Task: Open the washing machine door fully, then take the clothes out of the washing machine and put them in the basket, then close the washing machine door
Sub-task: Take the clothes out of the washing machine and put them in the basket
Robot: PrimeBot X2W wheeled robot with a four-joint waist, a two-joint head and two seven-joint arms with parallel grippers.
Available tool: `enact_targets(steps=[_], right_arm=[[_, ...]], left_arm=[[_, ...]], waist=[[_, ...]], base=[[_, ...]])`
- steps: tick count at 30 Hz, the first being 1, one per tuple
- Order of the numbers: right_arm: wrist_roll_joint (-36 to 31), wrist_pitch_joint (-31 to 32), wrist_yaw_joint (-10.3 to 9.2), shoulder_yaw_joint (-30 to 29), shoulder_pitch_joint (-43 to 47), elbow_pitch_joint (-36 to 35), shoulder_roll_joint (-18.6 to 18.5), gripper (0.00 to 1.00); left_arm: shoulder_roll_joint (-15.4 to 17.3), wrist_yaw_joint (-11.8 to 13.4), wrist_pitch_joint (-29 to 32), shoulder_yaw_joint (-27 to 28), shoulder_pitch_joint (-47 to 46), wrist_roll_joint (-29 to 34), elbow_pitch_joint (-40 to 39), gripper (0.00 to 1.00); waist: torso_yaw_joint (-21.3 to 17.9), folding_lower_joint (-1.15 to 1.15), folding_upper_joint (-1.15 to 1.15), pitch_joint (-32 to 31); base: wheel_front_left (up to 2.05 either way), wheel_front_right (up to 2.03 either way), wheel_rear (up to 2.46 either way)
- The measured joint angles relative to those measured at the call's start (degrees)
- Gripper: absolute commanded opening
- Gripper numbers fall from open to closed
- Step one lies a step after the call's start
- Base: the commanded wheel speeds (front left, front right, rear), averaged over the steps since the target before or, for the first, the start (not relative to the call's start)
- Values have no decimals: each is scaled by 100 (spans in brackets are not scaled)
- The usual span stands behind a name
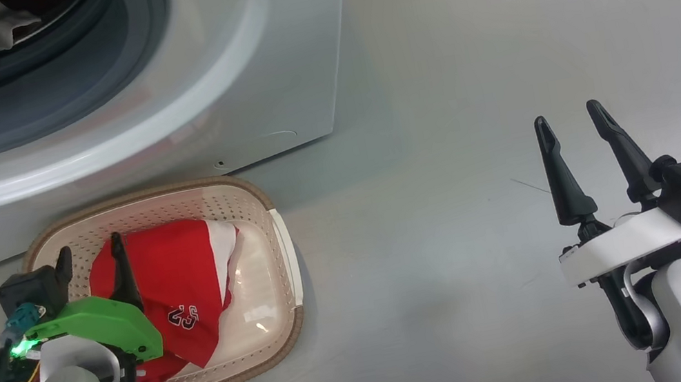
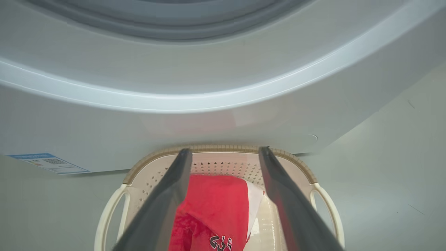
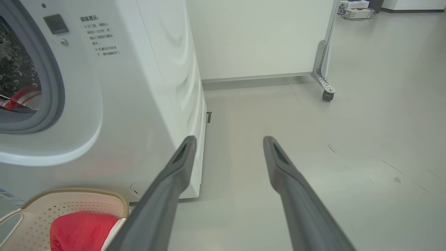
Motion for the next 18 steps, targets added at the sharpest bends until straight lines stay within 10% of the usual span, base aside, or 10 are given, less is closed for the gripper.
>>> enact_targets(steps=[18], right_arm=[[-118, 0, 1, -67, 98, 166, -82, 100]], left_arm=[[-77, 13, -211, -43, 83, 266, -985, 100]], waist=[[517, 0, 0, -604]], base=[[0, 0, 0]])
